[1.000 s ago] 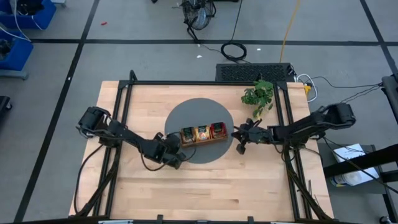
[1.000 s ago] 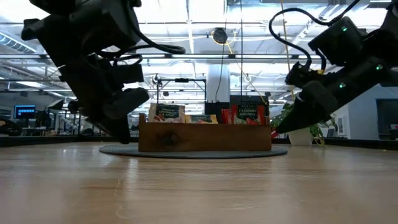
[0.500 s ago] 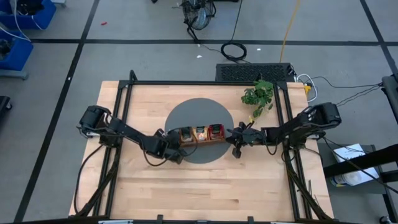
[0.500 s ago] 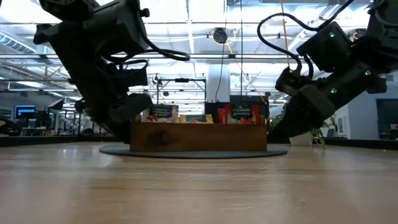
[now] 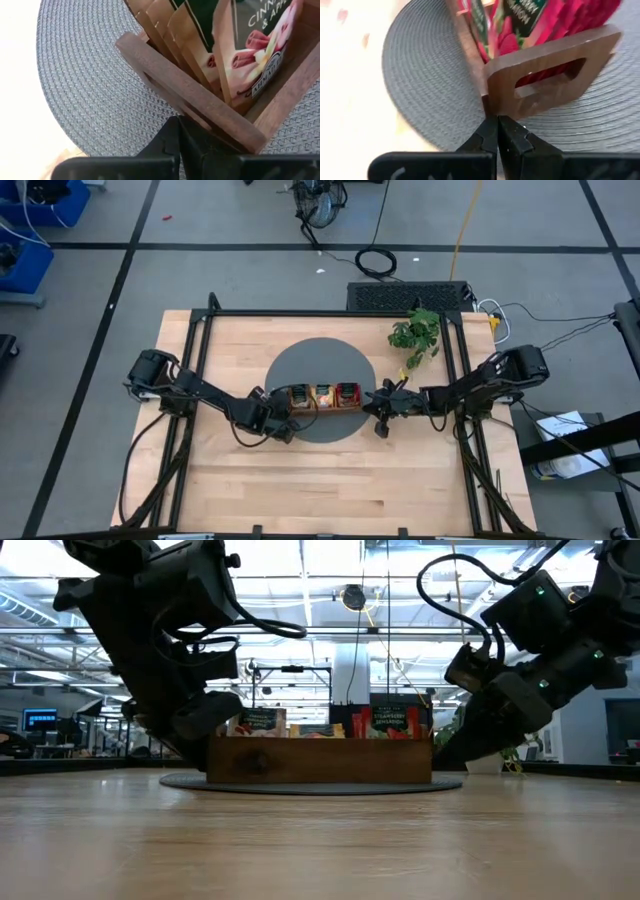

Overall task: Pick & Place Tea
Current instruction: Return to Home Position

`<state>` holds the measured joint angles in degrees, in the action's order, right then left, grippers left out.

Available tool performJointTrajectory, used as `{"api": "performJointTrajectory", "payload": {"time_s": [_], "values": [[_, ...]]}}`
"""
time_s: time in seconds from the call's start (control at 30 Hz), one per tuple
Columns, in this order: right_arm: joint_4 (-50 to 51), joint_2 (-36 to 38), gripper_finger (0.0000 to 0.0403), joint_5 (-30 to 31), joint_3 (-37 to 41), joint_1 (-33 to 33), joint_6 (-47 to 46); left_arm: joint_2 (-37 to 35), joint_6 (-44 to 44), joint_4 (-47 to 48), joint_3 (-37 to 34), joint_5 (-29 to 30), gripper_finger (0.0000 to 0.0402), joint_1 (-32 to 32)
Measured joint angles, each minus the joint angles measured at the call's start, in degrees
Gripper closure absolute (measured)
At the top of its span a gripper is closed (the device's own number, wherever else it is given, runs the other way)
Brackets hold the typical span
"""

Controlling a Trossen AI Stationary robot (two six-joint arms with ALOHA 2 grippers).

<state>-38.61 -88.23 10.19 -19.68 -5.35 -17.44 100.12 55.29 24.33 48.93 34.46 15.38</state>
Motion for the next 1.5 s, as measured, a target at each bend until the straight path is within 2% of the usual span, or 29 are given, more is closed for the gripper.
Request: {"api": "performJointTrajectory", "payload": {"time_s": [0.17, 0.37, 0.47, 0.6, 0.73, 0.87, 0.97, 1.13, 1.2, 1.3, 1.4, 1.5], "values": [[0.8, 0.0, 0.0403, -1.4, -0.1, -0.2, 0.0, 0.0, -1.2, 0.7, 0.0, 0.1, 0.0387, 0.0], [1.2, 1.0, 0.0403, -1.4, -0.1, -0.9, 0.8, -1.8, 1.0, 7.9, 0.0, 2.1, 0.0385, 1.0], [2.0, 2.7, 0.0403, -1.3, -0.1, -1.4, 1.0, -4.6, 1.4, 10.9, 0.0, 2.1, 0.0397, 2.5], [4.7, 7.5, 0.0403, -1.3, -0.1, -2.3, 2.7, -9.4, -2.1, 13.3, 0.0, 2.1, 0.0385, 5.7], [11.8, 17.2, 0.0403, -1.4, -0.1, -2.7, 6.6, -16.6, -10.1, 14.7, 0.0, 2.6, 0.0379, 9.1], [20.5, 30.5, 0.0403, -1.6, -0.1, -1.9, 14.9, -25.2, -20.4, 15.1, 0.0, 6.9, 0.0386, 9.9], [26.2, 40.7, 0.0403, -4.5, -0.1, -0.6, 19.3, -30.5, -33.5, 13.2, 0.0, 9.3, 0.0397, 9.8], [32.5, 54.1, 0.0403, -5.4, -0.1, -0.3, 18.7, -34.7, -56.1, 3.9, 0.0, 9.2, 0.0392, 10.2], [35.8, 57.7, 0.0403, -2.6, -0.1, -0.2, 18.7, -36.3, -63.9, 0.2, 0.0, 7.2, 0.0395, 9.7], [39.5, 61.4, 0.0403, 0.4, -0.1, 0.1, 19.1, -40.1, -72.7, -3.2, -0.1, -2.6, 0.0397, 7.4], [42.3, 63.7, 0.0403, 0.1, -0.1, 0.1, 20.6, -45.4, -77.0, -4.8, 0.0, -12.0, 0.0396, 4.1], [44.1, 65.7, 0.0403, 0.1, -0.1, 0.1, 21.1, -51.1, -77.8, -3.5, 0.0, -18.2, 0.0398, 0.9]]}}
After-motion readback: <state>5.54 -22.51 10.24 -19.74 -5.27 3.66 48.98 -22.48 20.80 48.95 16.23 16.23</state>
